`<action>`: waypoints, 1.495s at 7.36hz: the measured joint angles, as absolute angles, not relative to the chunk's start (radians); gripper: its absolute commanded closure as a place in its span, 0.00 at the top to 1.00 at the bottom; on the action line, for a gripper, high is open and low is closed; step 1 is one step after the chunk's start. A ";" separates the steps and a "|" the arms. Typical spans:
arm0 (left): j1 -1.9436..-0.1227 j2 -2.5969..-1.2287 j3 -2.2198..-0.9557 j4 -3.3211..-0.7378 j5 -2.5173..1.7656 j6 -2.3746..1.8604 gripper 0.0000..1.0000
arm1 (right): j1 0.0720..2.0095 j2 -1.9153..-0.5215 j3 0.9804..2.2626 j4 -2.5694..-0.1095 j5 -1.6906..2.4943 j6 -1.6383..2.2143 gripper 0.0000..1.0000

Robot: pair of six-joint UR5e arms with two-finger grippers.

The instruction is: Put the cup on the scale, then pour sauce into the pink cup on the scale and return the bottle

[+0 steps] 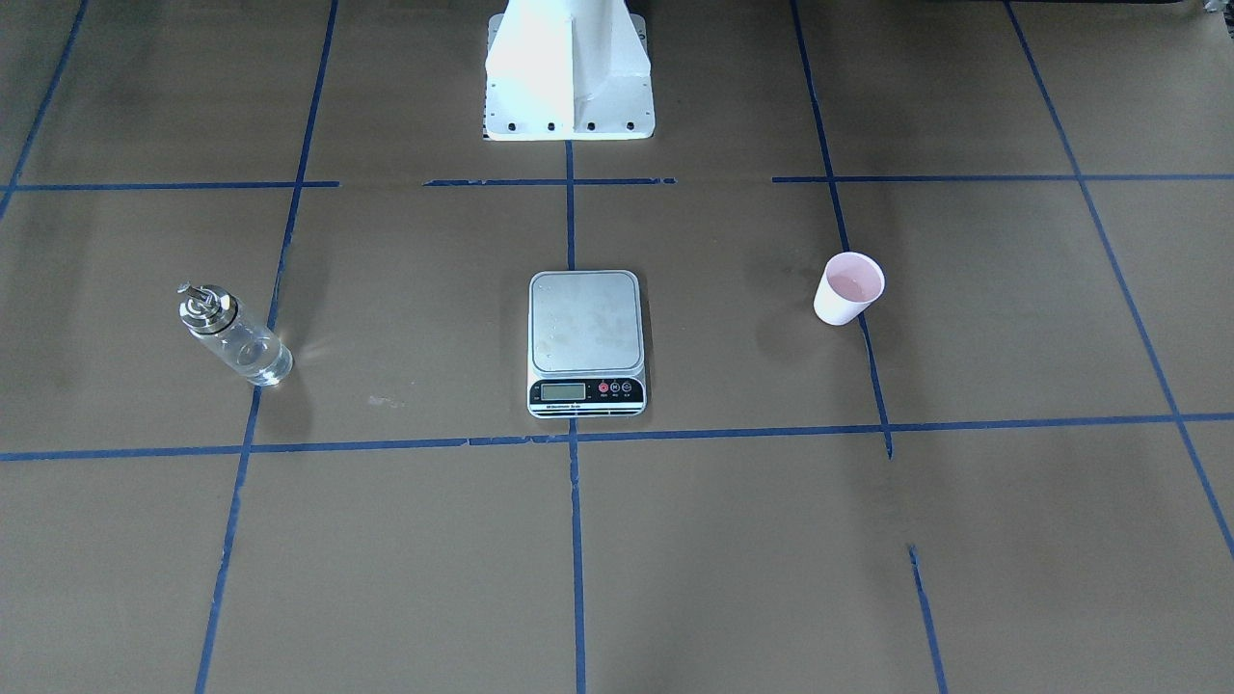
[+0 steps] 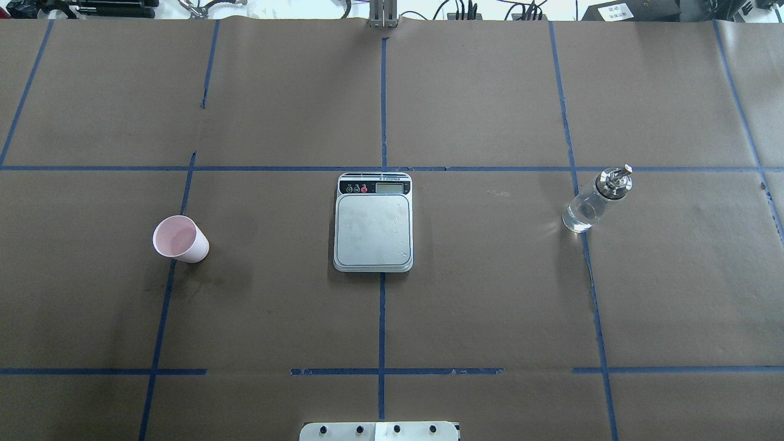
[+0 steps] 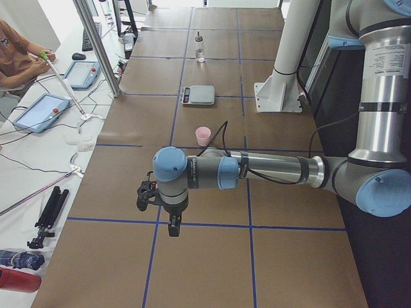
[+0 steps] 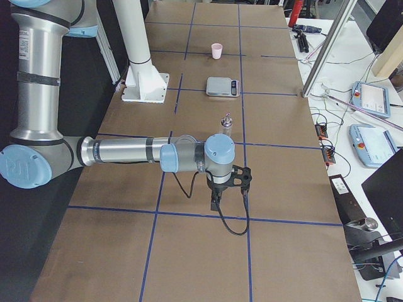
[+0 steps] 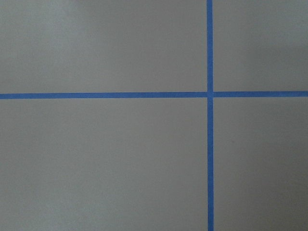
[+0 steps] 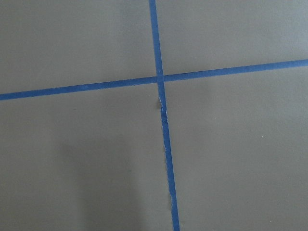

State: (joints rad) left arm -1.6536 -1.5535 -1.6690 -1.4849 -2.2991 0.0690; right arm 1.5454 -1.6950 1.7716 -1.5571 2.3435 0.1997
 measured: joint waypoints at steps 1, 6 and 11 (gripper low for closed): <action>-1.654 -1.553 -1.671 -1.485 -2.300 0.070 1.00 | 1.546 -1.695 1.774 -1.552 2.345 0.199 1.00; -1.555 -1.581 -1.935 -1.495 -2.299 -0.057 1.00 | 1.545 -1.694 1.780 -1.529 2.350 0.206 1.00; -1.099 -1.744 -2.021 -1.690 -2.298 -0.623 1.00 | 1.545 -1.688 1.783 -1.527 2.352 0.206 1.00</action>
State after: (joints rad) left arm -1.0994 -1.7439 -2.0208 -1.6903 -2.2976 -0.6226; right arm 1.5447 -1.6882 1.7830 -1.5270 2.3520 0.2064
